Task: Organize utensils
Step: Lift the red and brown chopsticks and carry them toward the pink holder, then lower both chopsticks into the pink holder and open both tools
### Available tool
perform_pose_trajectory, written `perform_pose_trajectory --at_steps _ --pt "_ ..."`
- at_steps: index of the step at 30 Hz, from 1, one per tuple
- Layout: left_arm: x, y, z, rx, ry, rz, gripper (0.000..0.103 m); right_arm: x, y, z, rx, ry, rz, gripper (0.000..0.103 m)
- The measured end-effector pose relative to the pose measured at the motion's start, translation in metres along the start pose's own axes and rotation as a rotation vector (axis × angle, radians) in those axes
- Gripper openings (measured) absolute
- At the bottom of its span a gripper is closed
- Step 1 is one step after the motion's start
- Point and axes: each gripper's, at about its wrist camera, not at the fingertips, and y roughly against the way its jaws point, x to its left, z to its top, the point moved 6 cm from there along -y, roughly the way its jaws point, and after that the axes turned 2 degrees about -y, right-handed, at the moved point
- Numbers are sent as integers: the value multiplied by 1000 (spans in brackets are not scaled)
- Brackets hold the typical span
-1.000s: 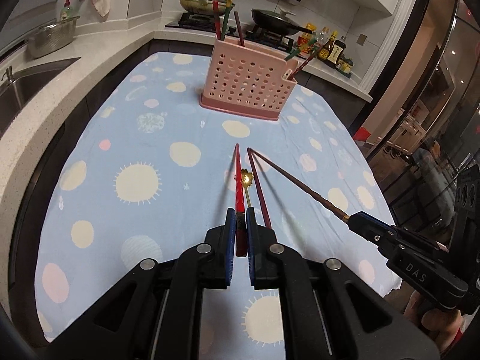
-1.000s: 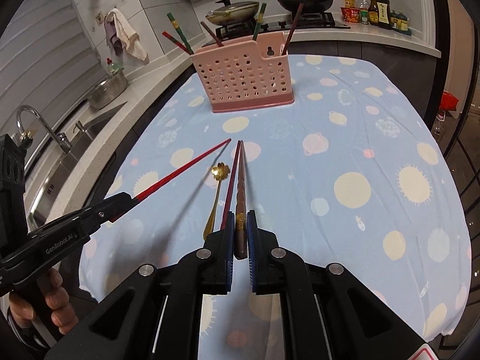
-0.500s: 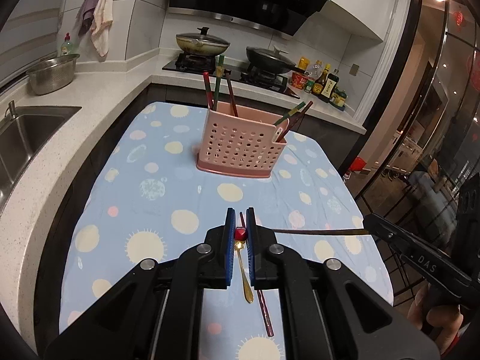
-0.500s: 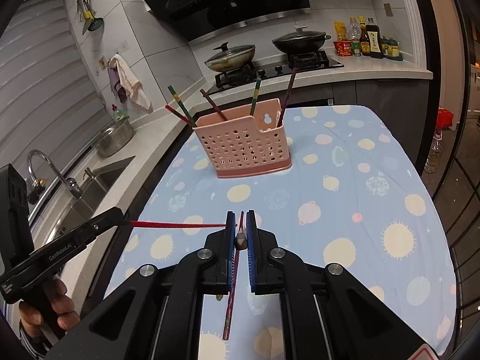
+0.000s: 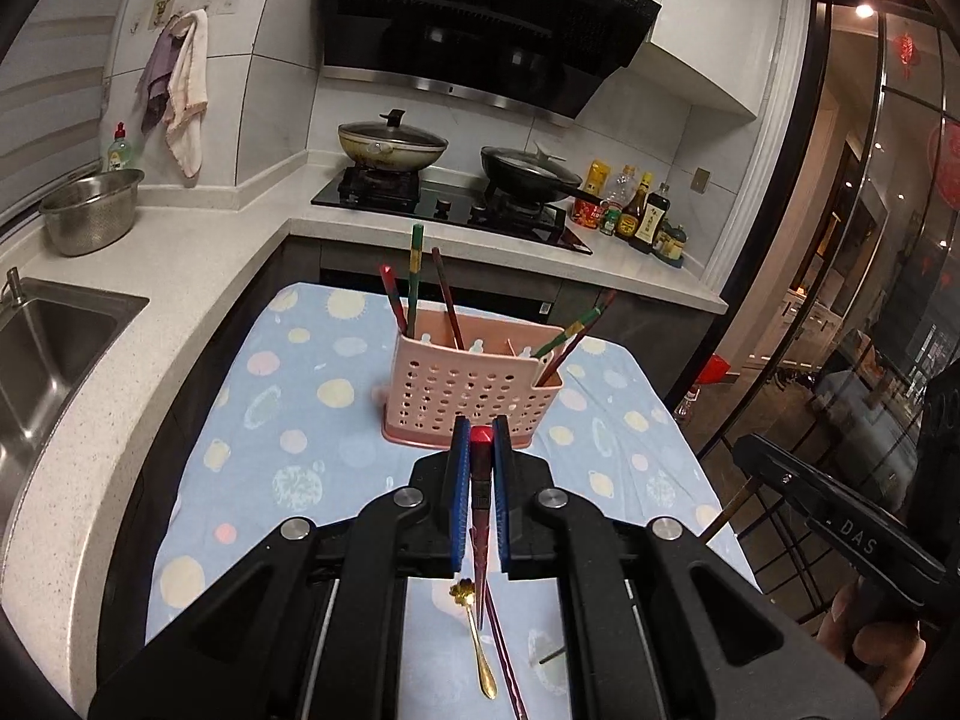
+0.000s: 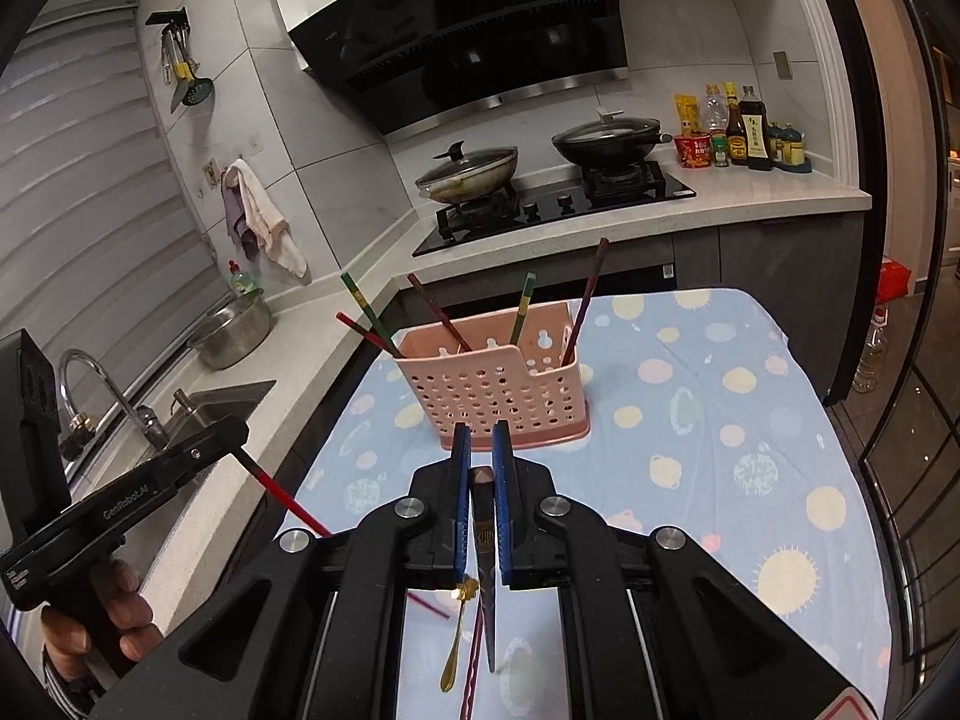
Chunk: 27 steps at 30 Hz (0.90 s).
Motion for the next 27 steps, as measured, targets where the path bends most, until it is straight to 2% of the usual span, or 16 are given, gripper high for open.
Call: perform_pose_trajectory --at_steps 12,19,27 --pt "-10 -12 84 -119 -48 -17 7 13 -14 83 -121 18 19 7" --pt "-14 -23 142 -198 -74 1 7 22 -29 137 -191 30 23 7" --pt "-12 -42 188 -249 -96 29 7 39 -51 195 -248 63 25 7"
